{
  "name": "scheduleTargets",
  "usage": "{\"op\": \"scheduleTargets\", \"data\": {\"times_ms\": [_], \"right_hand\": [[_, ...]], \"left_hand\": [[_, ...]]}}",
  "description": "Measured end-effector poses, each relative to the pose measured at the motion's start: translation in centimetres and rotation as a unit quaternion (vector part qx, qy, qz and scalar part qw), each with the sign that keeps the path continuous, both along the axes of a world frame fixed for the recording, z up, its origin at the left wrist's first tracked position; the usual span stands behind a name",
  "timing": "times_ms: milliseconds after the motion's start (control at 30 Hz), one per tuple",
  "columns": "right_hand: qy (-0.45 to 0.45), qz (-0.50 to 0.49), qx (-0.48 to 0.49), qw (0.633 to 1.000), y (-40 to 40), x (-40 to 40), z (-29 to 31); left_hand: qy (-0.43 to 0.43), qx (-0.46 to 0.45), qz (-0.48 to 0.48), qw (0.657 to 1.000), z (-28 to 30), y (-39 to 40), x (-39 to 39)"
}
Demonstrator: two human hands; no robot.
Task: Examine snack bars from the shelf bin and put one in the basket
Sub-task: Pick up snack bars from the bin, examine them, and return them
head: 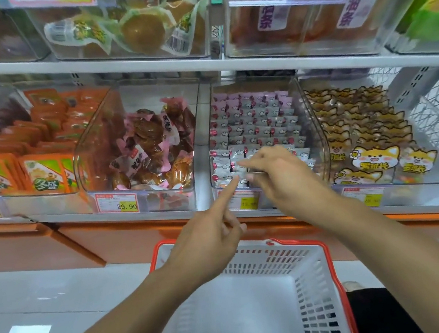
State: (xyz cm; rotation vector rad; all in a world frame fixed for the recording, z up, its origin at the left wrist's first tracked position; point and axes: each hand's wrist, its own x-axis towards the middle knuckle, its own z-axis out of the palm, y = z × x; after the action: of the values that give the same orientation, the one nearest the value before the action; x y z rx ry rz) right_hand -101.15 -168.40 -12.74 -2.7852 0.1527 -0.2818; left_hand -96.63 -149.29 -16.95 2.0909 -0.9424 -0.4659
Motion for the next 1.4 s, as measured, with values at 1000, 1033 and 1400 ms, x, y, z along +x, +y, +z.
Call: {"op": "scheduleTargets", "data": {"times_ms": [1000,1033,1400], "right_hand": [[-0.108,-0.233,0.707,0.658,1.1,-3.6,1.0],[-0.104,-0.233,0.708,0.659,1.0,-3.6,0.8],[-0.066,-0.22,0.681,0.695,0.6,-3.8,0.8]], "left_hand": [[0.273,-0.252,0.224,0.901,2.2,0.5,1.0],[0.272,-0.252,0.228,0.9,2.1,0.6,1.0],[0.228,-0.212,0.24,0.919,2.1,1.2,1.8]]}}
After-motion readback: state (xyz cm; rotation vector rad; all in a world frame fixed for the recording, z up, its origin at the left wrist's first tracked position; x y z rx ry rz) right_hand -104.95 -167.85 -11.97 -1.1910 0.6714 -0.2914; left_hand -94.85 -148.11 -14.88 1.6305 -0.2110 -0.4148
